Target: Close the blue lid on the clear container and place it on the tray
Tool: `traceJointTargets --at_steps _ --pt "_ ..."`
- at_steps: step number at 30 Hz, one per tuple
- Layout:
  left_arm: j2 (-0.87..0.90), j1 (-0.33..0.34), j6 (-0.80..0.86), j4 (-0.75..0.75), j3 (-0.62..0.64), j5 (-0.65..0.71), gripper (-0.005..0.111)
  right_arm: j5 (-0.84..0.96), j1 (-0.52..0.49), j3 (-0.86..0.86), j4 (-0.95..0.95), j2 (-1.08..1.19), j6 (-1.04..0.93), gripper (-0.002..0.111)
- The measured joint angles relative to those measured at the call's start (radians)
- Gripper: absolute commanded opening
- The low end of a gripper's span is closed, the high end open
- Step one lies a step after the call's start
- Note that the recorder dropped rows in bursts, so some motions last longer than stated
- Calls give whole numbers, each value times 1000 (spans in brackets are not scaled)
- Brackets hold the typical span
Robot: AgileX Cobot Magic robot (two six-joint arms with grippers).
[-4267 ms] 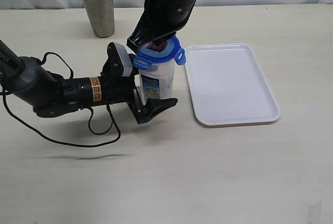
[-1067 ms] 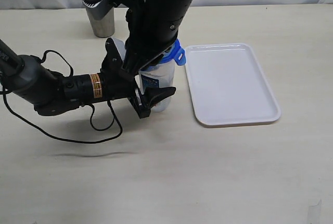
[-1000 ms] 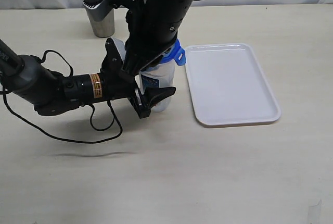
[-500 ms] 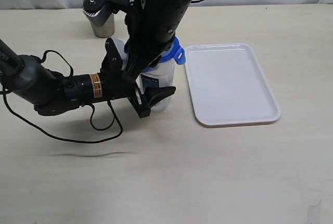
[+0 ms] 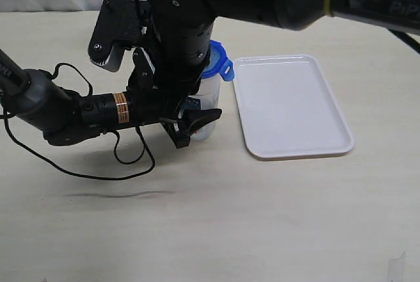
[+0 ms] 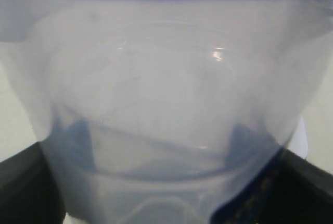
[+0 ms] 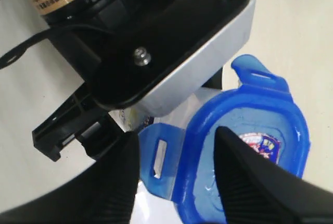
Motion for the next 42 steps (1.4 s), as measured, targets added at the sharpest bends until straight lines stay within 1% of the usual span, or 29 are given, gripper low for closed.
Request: traceJointTargets --at_steps 9,13,15,25,31,42 --pt "0 0 -6 -6 -3 4 0 9 19 23 -87 17 56 43" --pt "0 0 -10 -12 -5 8 0 -12 22 42 -112 17 58 36" --pt "0 0 -10 -15 -5 8 0 -23 22 50 -122 17 58 34" --pt "0 0 -8 -22 -5 12 0 -103 22 119 -156 -2 54 34" --pt "0 0 -8 -30 -9 18 0 -170 32 177 -243 -13 81 34" --pt "0 0 -10 -30 -11 22 0 -178 32 179 -260 -13 107 32"
